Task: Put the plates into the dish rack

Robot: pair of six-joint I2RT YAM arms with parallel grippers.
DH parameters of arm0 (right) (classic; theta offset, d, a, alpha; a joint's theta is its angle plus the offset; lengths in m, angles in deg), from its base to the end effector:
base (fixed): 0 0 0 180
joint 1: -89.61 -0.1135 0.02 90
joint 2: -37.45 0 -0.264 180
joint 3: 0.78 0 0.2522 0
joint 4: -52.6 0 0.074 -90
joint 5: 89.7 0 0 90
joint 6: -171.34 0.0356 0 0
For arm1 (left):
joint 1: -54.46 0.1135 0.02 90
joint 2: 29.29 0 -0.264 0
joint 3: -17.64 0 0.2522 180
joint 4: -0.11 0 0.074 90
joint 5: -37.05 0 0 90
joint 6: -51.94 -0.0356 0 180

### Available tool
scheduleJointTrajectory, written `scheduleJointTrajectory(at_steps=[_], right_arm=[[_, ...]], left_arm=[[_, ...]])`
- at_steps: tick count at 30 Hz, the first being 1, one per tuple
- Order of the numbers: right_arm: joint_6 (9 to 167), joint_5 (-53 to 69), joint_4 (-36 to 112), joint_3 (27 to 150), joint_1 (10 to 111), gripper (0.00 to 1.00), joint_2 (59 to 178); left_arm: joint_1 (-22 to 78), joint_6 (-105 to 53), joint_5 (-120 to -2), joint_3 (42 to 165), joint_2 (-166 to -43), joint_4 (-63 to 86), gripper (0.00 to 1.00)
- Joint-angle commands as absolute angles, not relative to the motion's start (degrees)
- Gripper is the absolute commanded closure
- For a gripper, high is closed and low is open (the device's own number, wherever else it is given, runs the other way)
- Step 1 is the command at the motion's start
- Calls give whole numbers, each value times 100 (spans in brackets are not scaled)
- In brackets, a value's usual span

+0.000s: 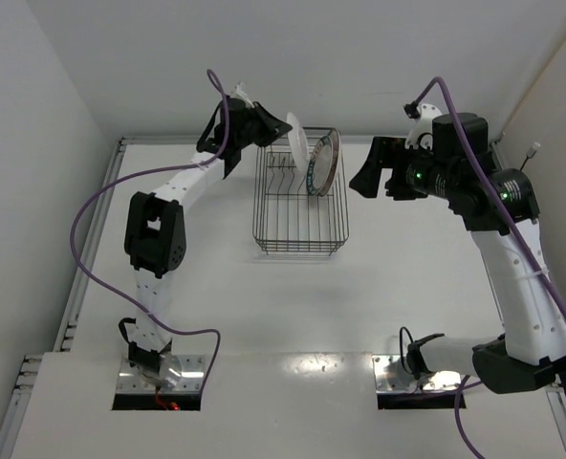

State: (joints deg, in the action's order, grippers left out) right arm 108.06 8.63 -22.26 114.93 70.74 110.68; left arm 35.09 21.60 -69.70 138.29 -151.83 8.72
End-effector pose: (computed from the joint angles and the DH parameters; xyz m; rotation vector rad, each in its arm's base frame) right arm 0.2085 0.0767 0.4781 0.0625 2.1929 0.6142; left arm 0.4875 -0.1823 0.3080 -0.4381 1.8731 -1.2273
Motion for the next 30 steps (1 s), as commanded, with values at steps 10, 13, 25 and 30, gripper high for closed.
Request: scheduleJointTrajectory(at_steps=[10, 13, 25, 30], right_arm=[[10753, 865, -2172, 11432, 7098, 17, 11040], [10753, 865, -2172, 11379, 7098, 17, 11040], [10753, 865, -2172, 11327, 7098, 17, 10935], [10753, 865, -2172, 11327, 7098, 17, 10934]], left_arm=[[3390, 2250, -7070, 14250, -14909, 543, 100], [3337, 2250, -7070, 14101, -14847, 543, 100], [3337, 2197, -7070, 13810, -14794, 745, 100], [3231, 1917, -7018, 13994, -14899, 1113, 100]])
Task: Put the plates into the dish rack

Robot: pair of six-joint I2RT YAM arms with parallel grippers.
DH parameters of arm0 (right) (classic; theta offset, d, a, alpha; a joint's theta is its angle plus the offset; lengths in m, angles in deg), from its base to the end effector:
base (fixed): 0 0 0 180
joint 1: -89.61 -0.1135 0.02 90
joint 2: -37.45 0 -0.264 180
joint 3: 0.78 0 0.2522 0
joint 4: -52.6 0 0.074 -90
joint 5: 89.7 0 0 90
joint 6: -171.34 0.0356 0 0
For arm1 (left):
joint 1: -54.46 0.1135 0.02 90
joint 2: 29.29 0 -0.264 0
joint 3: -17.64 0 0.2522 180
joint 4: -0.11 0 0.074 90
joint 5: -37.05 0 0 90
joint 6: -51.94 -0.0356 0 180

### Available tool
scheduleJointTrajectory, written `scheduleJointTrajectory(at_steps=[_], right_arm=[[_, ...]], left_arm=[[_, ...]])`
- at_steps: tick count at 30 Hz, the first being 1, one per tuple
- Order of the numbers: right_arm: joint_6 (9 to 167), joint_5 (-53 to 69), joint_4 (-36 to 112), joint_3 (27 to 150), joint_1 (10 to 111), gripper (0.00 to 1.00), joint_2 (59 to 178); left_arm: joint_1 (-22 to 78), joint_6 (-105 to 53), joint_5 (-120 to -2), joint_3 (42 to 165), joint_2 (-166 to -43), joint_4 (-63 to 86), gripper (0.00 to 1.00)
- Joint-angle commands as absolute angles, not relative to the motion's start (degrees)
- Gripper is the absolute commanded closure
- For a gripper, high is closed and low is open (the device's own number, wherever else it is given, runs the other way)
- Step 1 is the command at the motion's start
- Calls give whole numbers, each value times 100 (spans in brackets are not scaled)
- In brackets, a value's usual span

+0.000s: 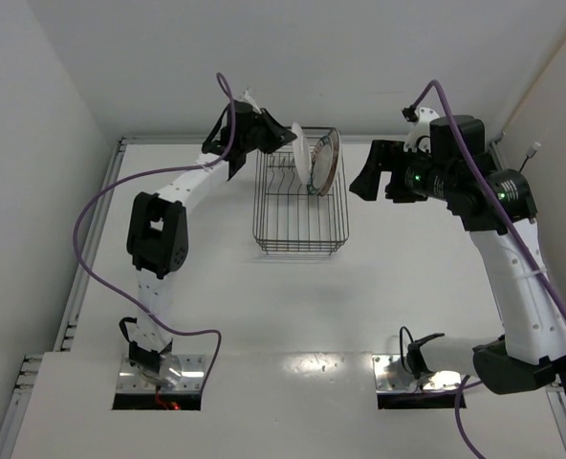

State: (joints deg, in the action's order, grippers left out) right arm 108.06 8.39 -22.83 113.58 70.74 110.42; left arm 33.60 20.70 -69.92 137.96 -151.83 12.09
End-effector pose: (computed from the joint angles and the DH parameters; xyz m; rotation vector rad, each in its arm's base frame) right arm 0.2088 0.0767 0.4715 0.0688 2.2215 0.6019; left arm 0.4811 -0.1944 0.2998 -0.4258 1.9489 -1.2147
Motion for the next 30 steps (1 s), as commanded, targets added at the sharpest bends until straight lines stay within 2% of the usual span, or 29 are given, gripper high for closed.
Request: scheduleJointTrajectory(at_steps=[1, 9, 20, 21, 22, 24, 27, 28, 30], right_arm=[[10753, 865, -2172, 11327, 7098, 17, 10934], [10753, 865, -2224, 11327, 7098, 17, 10934], [10805, 759, -2224, 11379, 7098, 17, 10829], [10805, 759, -2224, 11327, 7098, 17, 10829], [10805, 759, -2224, 11327, 7098, 17, 10777], [10858, 707, -2224, 11327, 7098, 17, 10776], [10858, 706, -2224, 11327, 7098, 17, 10723], [10910, 706, -2224, 11266, 7098, 17, 10654], [10911, 706, -2224, 11265, 7098, 17, 10653]], left_arm=[[3231, 1751, -7018, 14081, -14961, 1202, 100], [3108, 1195, -6965, 14785, -15312, 1659, 100], [3056, 949, -7150, 14785, -15313, 1712, 98], [3056, 888, -7150, 14785, -15313, 1712, 96], [3056, 888, -7150, 14785, -15313, 1712, 88], [3056, 835, -7150, 14785, -15313, 1773, 87], [3056, 783, -7150, 14785, -15313, 1774, 80], [3056, 782, -7150, 14785, -15313, 1774, 73], [3056, 712, -7150, 14785, -15313, 1774, 72]])
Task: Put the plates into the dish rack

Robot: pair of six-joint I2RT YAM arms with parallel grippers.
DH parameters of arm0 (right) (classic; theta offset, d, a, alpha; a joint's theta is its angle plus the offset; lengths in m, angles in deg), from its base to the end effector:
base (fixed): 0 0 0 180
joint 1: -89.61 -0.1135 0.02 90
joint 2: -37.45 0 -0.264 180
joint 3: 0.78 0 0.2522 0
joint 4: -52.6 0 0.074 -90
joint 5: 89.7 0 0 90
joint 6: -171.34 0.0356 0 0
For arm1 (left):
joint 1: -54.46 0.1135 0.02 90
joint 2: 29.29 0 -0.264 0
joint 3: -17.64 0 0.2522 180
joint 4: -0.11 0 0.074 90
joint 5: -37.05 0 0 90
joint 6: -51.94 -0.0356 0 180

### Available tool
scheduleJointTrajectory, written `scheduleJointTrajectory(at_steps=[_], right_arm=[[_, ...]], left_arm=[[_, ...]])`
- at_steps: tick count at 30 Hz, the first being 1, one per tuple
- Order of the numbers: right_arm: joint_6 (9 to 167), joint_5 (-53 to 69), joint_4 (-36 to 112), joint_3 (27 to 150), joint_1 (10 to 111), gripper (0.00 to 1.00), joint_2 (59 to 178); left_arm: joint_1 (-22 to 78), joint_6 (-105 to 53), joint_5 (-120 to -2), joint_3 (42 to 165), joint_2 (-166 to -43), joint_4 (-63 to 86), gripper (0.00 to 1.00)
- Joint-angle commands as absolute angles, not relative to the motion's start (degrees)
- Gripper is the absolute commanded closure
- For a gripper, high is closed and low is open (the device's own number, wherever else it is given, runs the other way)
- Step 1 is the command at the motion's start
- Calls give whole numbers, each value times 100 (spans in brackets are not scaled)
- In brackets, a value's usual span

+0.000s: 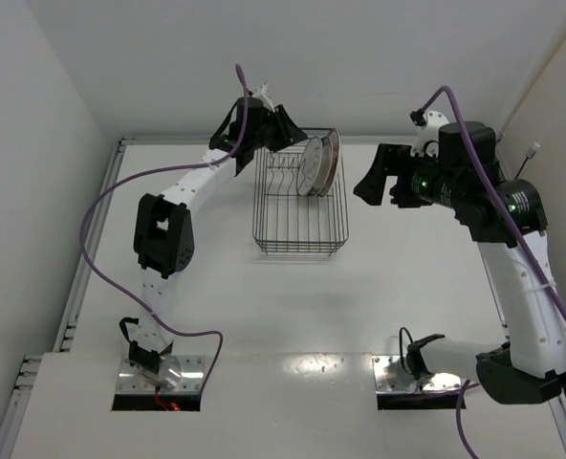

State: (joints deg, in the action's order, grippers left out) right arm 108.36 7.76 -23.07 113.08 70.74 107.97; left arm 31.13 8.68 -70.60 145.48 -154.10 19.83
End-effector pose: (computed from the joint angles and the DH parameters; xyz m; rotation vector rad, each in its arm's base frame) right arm 0.1951 0.0716 0.4770 0.0772 2.1901 0.6015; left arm 0.4787 -0.2182 0.3126 -0.1789 1.9993 -1.1053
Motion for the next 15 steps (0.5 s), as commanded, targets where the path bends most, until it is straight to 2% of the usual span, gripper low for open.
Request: scheduleJointTrajectory(at_steps=[1, 4, 5, 7, 10, 15], right_arm=[[10963, 706, -2224, 11213, 7098, 17, 10592], [11016, 540, -2224, 11212, 7098, 17, 10539], [11077, 418, -2285, 11265, 7098, 16, 10539], [11130, 207, -2548, 11474, 7098, 15, 10600], [11183, -285, -3014, 11765, 7098, 7, 10776], [11359, -401, -3025, 11617, 7098, 1, 10786]], left_arm=[[3056, 651, -7150, 14785, -15313, 1774, 70], [3056, 597, -7097, 14785, -15243, 1887, 64], [3056, 458, -7010, 14785, -15164, 1940, 57], [3056, 317, -6825, 14785, -15023, 2133, 55], [3169, -60, -6509, 14785, -14787, 2571, 54], [3310, -202, -5762, 14576, -14356, 3329, 48]])
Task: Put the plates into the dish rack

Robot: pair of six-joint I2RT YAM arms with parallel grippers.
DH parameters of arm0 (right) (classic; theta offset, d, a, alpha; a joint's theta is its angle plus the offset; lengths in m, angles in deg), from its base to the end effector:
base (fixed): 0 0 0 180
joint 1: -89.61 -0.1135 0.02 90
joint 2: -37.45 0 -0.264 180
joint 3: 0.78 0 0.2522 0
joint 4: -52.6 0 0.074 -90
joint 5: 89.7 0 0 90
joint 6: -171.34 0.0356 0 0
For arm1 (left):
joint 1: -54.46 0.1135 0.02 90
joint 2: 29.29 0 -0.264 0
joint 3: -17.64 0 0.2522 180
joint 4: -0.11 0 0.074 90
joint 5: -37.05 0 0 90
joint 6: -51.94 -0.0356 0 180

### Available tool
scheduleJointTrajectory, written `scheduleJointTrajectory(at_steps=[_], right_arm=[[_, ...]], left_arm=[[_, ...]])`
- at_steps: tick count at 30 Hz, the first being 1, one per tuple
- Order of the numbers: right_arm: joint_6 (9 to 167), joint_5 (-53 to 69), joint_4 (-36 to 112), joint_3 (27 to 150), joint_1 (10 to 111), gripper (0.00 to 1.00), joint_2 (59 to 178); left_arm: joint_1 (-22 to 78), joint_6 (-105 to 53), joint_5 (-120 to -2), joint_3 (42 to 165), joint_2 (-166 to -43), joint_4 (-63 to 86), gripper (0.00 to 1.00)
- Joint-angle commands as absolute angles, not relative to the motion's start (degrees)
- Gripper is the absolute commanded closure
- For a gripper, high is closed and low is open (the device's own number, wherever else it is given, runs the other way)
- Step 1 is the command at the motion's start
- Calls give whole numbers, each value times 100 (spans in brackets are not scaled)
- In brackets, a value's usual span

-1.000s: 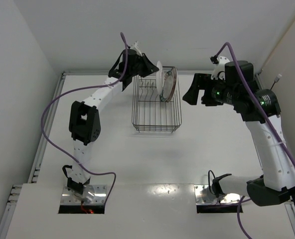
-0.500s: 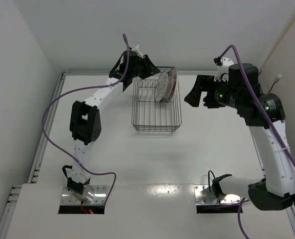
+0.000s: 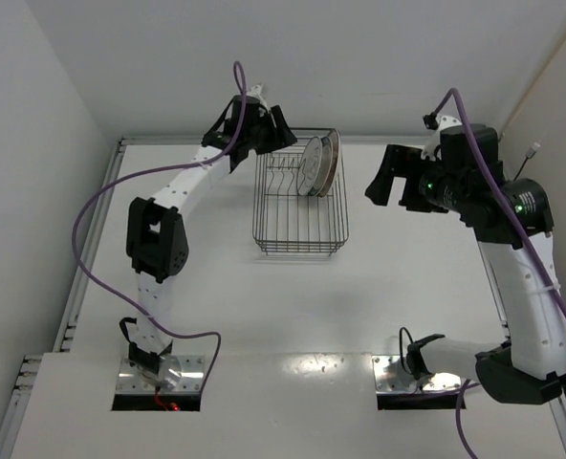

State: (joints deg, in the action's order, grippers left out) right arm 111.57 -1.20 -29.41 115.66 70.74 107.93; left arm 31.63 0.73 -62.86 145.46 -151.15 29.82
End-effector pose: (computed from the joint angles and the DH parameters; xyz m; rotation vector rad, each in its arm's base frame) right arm 0.1855 0.0624 0.4791 0.2362 2.2238 0.4463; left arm 0.4677 -0.2035 0.3200 -0.1723 2.0774 -0.8505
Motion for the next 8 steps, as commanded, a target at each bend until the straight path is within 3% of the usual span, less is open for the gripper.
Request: scheduleJointTrajectory(at_steps=[1, 8], right_arm=[[11420, -401, -2955, 11564, 7098, 1, 10785], [11658, -524, -2980, 10940, 7098, 1, 10293]], left_arm=[[3363, -124, -5613, 14505, -14285, 3477, 48], [3363, -123, -5164, 13679, -13503, 3751, 47]])
